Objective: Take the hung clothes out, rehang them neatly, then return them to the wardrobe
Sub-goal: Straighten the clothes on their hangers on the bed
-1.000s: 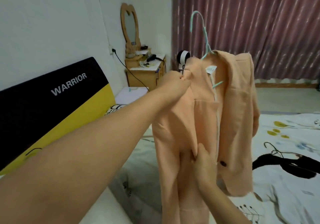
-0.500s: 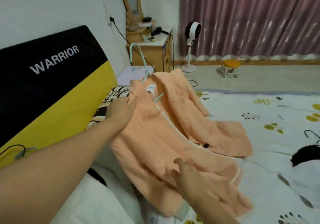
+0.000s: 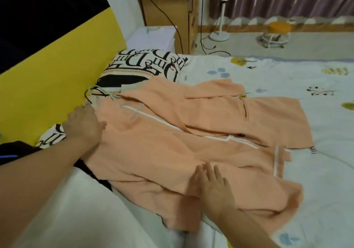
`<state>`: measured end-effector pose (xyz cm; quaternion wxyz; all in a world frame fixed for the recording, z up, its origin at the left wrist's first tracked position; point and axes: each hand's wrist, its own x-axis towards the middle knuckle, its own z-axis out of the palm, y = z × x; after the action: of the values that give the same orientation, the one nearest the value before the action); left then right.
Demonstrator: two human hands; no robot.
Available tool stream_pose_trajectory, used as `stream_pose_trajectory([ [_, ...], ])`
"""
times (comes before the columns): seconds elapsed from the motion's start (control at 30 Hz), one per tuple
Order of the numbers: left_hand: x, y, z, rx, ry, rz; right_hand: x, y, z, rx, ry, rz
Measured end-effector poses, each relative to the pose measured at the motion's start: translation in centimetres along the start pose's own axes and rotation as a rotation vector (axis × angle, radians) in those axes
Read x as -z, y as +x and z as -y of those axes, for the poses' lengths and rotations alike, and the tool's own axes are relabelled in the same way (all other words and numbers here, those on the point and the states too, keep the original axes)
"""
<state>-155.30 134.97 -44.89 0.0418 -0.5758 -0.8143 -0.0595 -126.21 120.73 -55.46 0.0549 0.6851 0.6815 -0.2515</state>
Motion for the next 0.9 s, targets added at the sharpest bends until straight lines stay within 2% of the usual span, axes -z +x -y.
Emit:
stream_pose_trajectory([
  [0.1, -4.1, -3.7, -0.3, -0.245, 0.135, 0.086, -2.2, 1.3, -0.2, -0.003, -0.009, 0.083],
  [0.2, -7.5, -6.9, 0.0, -0.504, 0.303, 0.319, -3.6, 1.5, -0.4, 0.030, -0.090, 0.191],
  [0.27, -8.2, -7.1, 0.3, -0.523, 0.432, 0.424, -3.8, 1.2, -0.5, 0.048, -0.138, 0.239],
  [0.4, -6.4, -6.9, -1.5, -0.480, 0.461, 0.576, -2.2, 0.1, 0.1, 0.048, -0.150, 0.249],
  [0.57, -1.7, -8.5, -2.5, -0.561, 0.238, 0.534, 1.4, -2.1, 1.7, 0.091, -0.108, 0.182],
  [0.9, 9.7, -11.0, 3.9, -0.463, 0.063, 0.373, 8.8, -7.3, 7.9, 0.226, -0.031, -0.027],
])
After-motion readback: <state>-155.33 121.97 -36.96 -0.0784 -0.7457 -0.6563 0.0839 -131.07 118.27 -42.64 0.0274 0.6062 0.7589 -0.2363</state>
